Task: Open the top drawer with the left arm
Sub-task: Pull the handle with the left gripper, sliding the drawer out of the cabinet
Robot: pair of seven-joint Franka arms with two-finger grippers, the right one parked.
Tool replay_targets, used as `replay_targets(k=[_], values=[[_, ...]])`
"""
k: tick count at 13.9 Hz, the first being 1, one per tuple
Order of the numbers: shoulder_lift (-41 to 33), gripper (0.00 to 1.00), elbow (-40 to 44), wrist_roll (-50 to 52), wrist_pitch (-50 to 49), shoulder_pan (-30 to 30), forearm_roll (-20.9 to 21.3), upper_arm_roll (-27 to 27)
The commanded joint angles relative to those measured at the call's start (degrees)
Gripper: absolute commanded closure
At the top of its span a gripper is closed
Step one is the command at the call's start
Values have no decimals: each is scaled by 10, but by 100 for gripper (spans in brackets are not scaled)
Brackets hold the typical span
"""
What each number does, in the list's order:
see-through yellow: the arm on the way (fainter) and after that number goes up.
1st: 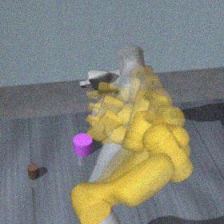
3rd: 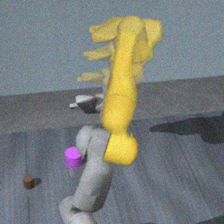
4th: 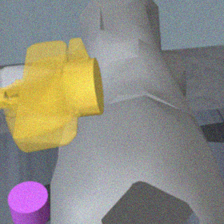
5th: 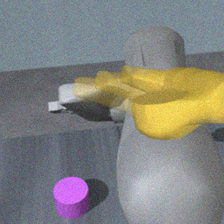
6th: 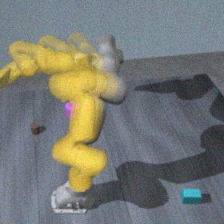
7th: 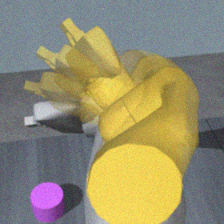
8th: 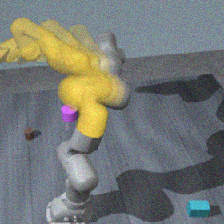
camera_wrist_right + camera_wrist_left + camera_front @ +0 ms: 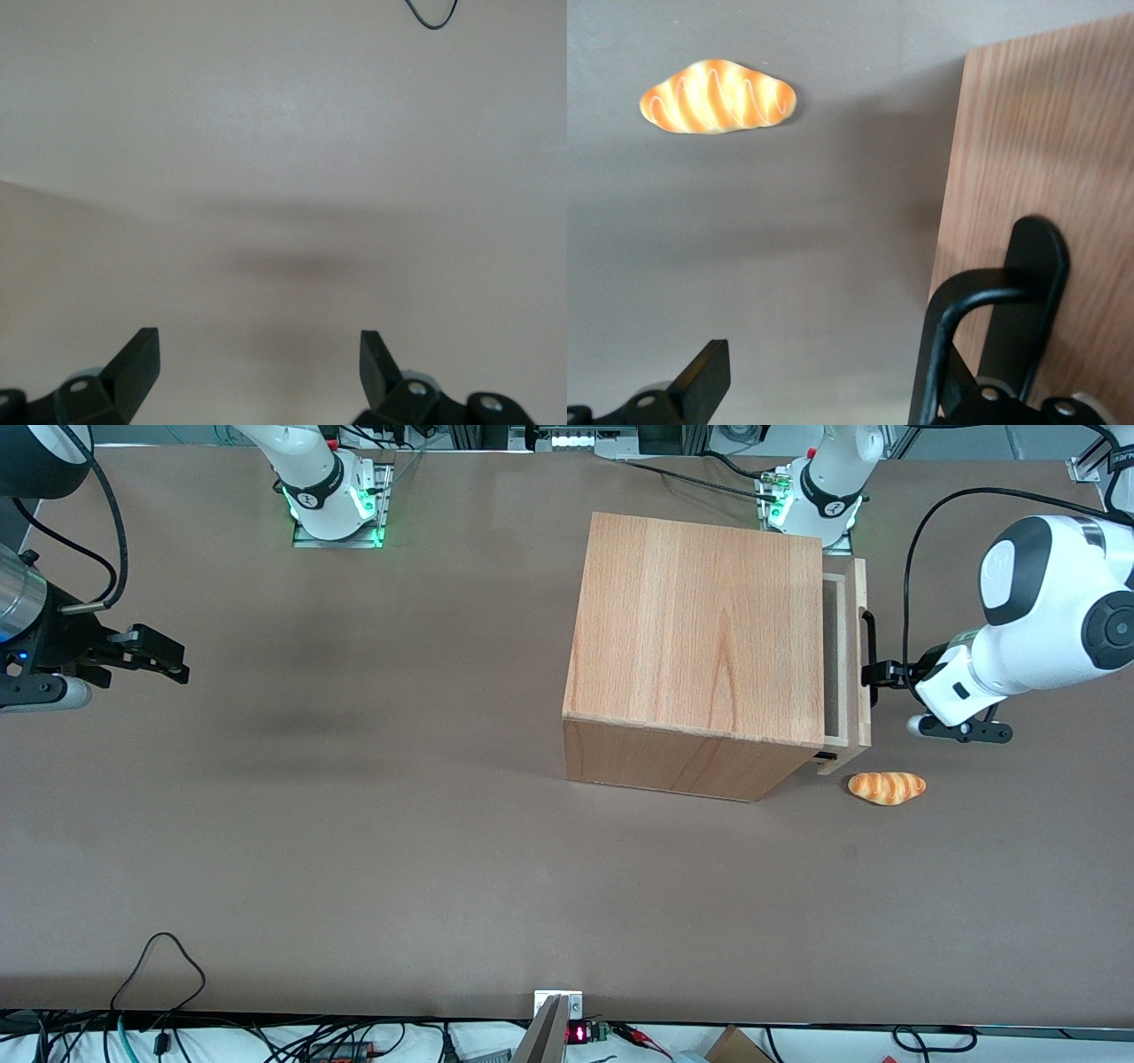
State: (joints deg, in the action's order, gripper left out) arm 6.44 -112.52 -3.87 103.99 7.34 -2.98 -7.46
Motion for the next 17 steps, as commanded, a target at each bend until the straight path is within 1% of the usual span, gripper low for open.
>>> replay_targets(k=[1, 8, 10, 17], values=[[12, 0, 20, -14, 3, 13, 14, -1], [18, 0, 23, -35, 16, 44, 17, 0], [18, 0, 23, -37, 21, 49, 38, -1], [23, 0, 23, -62, 37, 85, 40, -2]])
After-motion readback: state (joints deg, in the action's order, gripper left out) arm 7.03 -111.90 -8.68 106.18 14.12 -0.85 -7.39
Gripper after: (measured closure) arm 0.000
